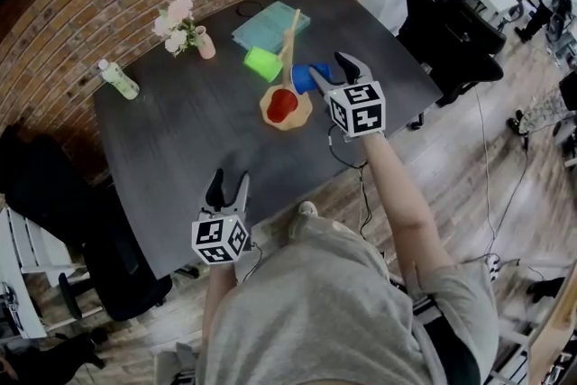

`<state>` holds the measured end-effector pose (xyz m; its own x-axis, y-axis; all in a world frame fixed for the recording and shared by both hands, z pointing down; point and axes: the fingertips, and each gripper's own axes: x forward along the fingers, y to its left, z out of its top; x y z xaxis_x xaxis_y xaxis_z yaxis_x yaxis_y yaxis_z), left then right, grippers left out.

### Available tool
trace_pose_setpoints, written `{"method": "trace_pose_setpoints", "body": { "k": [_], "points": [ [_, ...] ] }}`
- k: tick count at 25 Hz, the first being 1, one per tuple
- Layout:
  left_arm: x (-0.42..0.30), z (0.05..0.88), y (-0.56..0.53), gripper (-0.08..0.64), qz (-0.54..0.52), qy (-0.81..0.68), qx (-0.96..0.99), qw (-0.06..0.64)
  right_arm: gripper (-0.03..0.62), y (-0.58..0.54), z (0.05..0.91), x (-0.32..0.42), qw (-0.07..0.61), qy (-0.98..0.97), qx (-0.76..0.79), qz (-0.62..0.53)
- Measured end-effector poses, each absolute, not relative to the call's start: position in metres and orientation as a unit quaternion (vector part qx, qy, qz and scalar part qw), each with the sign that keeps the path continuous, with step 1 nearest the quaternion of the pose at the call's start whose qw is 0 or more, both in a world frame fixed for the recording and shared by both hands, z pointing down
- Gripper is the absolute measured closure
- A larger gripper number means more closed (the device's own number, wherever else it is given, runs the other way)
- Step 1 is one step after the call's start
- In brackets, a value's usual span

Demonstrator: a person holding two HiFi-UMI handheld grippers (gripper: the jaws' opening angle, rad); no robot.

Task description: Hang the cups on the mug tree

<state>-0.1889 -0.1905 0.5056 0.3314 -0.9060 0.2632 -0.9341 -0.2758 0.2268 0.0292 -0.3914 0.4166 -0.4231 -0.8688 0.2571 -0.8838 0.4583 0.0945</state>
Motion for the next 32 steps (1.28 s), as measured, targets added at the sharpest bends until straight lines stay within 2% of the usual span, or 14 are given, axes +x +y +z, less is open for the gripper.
{"method": "trace_pose_setpoints", "body": {
  "k": [16,26,32],
  "points": [
    [-0.169,0.488,-0.165,0.304,0.034,-0.555,0.817,0.156,0.337,-0.312,0.421,0.026,0.124,-0.847,0.517,0.022],
    [-0.158,0.48,-0.126,0.362,0.039,-0.548,0.824,0.141,0.502,-0.221,0.438,0.011,0.117,-0.847,0.518,0.017],
    [-0.157,0.472,-0.1,0.437,0.037,-0.552,0.822,0.133,0.573,-0.172,0.441,0.003,0.103,-0.851,0.514,0.03]
  ]
}}
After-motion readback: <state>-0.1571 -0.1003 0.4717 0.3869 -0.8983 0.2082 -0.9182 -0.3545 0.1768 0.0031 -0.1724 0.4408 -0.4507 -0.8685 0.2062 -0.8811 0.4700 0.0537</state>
